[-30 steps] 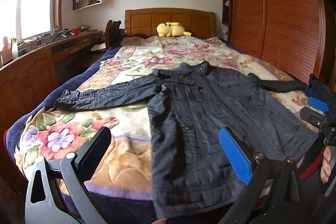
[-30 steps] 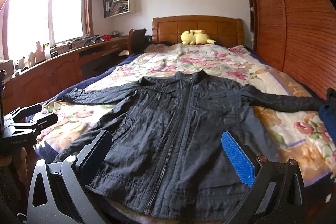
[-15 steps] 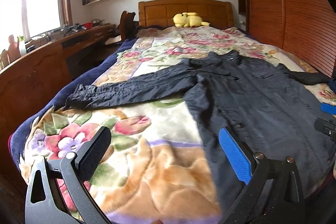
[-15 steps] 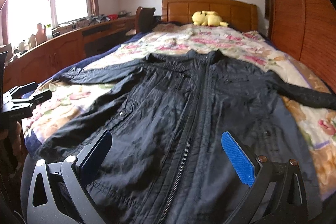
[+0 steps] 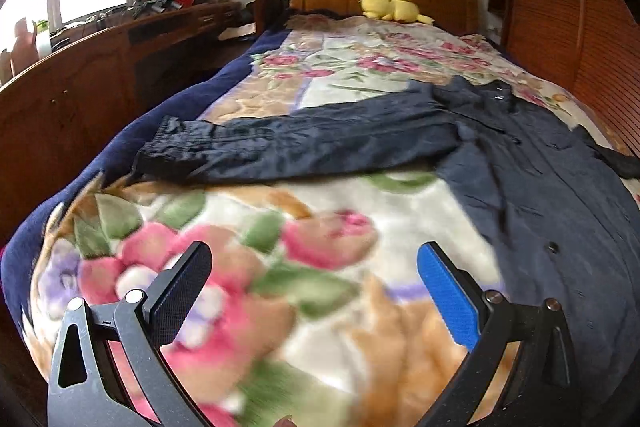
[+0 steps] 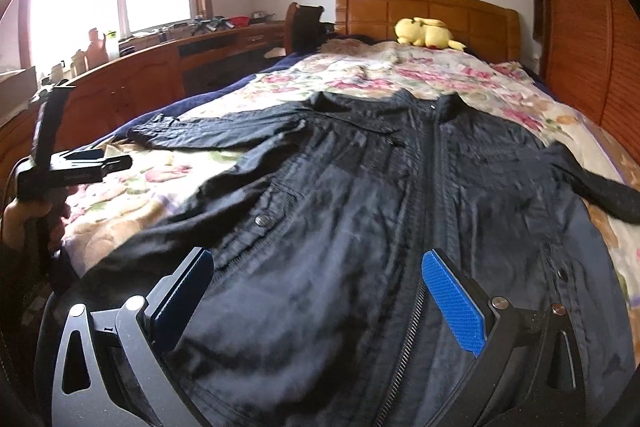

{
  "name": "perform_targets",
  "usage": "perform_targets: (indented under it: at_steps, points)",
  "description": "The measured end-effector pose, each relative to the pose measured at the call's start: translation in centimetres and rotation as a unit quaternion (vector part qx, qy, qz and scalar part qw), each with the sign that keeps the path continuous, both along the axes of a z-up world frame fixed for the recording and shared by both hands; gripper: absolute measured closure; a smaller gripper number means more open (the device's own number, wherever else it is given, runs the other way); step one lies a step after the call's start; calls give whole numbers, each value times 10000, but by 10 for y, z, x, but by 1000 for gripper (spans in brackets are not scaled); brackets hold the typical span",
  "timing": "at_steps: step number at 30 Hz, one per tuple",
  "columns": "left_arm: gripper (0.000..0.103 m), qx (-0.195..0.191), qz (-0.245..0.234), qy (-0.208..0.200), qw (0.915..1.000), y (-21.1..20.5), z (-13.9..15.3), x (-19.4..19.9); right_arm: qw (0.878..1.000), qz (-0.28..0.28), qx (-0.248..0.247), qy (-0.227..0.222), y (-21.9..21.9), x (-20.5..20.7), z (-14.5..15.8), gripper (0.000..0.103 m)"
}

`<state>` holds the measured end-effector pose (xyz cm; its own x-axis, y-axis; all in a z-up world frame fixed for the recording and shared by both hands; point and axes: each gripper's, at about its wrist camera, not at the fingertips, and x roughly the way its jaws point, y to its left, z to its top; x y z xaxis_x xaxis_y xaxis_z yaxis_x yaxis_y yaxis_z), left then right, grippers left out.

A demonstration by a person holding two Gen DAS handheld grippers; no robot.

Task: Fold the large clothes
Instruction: 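Move the left tool to the jacket sleeve cuff and close on it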

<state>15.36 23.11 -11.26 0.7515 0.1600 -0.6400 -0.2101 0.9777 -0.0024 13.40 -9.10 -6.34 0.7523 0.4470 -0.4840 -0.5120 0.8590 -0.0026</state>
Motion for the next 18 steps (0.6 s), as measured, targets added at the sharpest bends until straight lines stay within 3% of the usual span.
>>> perform_targets:
  at_steps: [3,9,15,18]
  points:
    - [0,39,116,87,9999,25,-2,12,9999,138,-26,-30,14,5,1,0]
    - [0,-277,214,358,9987,79,-12,35,9990,436,-134,4,46,17,-4,0]
    - [0,-50,433,613,9972,116,-21,54,9973,657,-240,223,76,28,-17,0]
    - [1,-204,564,689,9958,138,-27,61,9963,727,-355,294,86,32,-21,0]
